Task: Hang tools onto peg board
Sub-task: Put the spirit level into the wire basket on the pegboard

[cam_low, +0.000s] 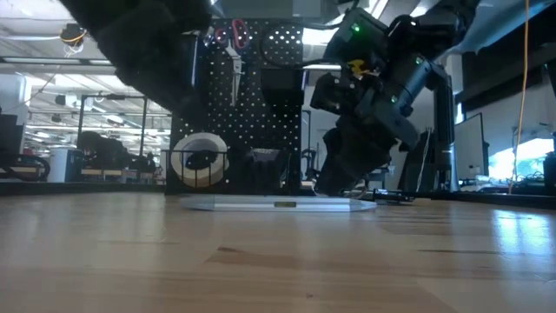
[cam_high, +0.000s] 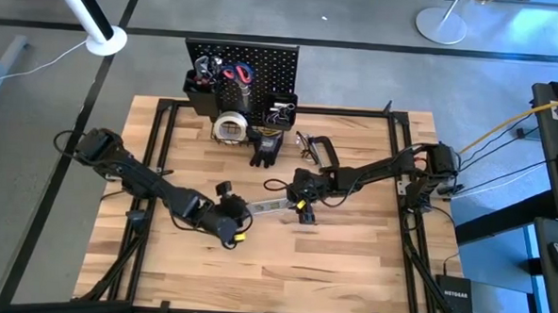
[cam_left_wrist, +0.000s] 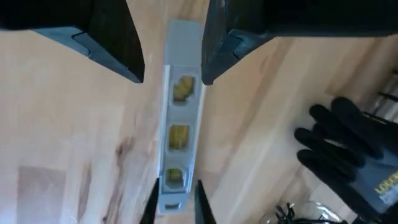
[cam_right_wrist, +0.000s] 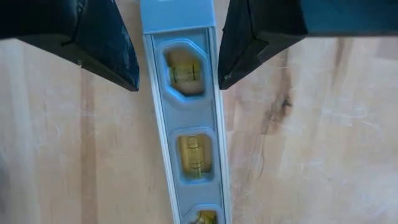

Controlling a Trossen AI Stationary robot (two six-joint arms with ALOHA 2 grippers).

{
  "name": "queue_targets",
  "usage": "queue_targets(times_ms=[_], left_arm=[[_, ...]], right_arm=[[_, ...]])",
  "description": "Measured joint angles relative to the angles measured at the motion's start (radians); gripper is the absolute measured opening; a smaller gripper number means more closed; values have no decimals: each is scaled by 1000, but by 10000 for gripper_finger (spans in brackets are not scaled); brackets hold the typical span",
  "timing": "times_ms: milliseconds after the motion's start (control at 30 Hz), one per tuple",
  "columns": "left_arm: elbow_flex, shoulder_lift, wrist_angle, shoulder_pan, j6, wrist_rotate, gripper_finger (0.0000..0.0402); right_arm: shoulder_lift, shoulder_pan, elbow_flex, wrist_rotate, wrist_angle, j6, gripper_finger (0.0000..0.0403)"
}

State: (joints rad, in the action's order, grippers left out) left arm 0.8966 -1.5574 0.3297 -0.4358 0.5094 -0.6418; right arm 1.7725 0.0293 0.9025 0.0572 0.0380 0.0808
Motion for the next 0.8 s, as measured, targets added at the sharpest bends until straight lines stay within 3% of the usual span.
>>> queue_targets(times_ms=[267, 600, 700, 800], left_arm=[[-50, -1, -11, -14, 63, -11, 149], [-57, -1, -28, -8, 65, -11, 149], [-57, -1, -28, -8, 64, -11, 149], [-57, -1, -27, -8, 64, -11, 149]], right_arm=[[13, -5, -17, 29, -56, -20, 223], [87, 3, -15, 22, -100, -40, 283], [88, 11, -14, 19, -100, -21, 276], [89, 11, -14, 13, -100, -7, 244]])
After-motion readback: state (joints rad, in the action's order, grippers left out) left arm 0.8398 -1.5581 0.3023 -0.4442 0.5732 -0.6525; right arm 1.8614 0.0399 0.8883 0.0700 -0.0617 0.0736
